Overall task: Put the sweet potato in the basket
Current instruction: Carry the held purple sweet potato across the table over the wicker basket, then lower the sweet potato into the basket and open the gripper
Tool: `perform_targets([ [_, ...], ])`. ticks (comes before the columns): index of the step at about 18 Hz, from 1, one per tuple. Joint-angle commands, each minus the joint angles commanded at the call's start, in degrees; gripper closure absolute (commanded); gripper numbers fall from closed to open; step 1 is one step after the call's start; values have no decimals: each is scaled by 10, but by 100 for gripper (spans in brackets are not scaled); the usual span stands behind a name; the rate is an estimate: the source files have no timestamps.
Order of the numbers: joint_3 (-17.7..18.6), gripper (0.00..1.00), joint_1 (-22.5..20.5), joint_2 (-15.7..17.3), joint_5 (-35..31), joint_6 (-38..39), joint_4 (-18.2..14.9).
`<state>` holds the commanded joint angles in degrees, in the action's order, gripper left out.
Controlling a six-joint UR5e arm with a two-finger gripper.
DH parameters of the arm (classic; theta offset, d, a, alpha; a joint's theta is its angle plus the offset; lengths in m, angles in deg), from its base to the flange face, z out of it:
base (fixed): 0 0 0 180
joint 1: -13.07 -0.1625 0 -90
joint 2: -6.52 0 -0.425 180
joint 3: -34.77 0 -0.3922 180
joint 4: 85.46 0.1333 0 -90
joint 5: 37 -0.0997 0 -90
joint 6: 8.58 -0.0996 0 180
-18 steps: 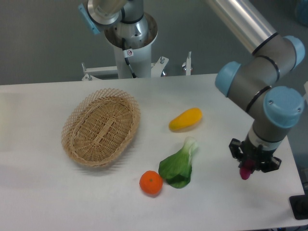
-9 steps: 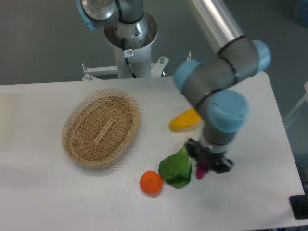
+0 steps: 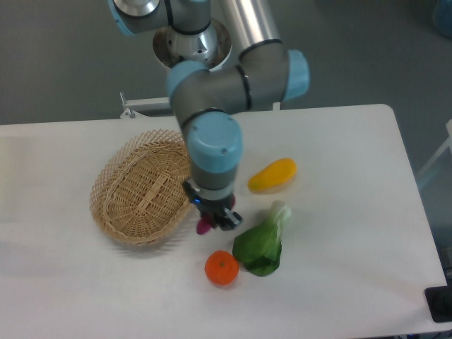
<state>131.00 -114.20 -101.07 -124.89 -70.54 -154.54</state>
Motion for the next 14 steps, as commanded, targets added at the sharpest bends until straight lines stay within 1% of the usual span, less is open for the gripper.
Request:
perform_targets([
  [2, 26, 73, 11, 9, 2, 2, 6],
  [3, 40, 73, 24, 10, 2, 3, 17],
  [6, 83, 73, 40, 11, 3, 5, 67],
  [8, 99, 73, 48, 11, 4, 6, 83],
  [11, 111, 72, 55, 9, 4, 6, 83],
  [12, 113, 69, 55, 10, 4, 6, 83],
  [14, 117, 60, 55, 10, 3, 6, 83],
])
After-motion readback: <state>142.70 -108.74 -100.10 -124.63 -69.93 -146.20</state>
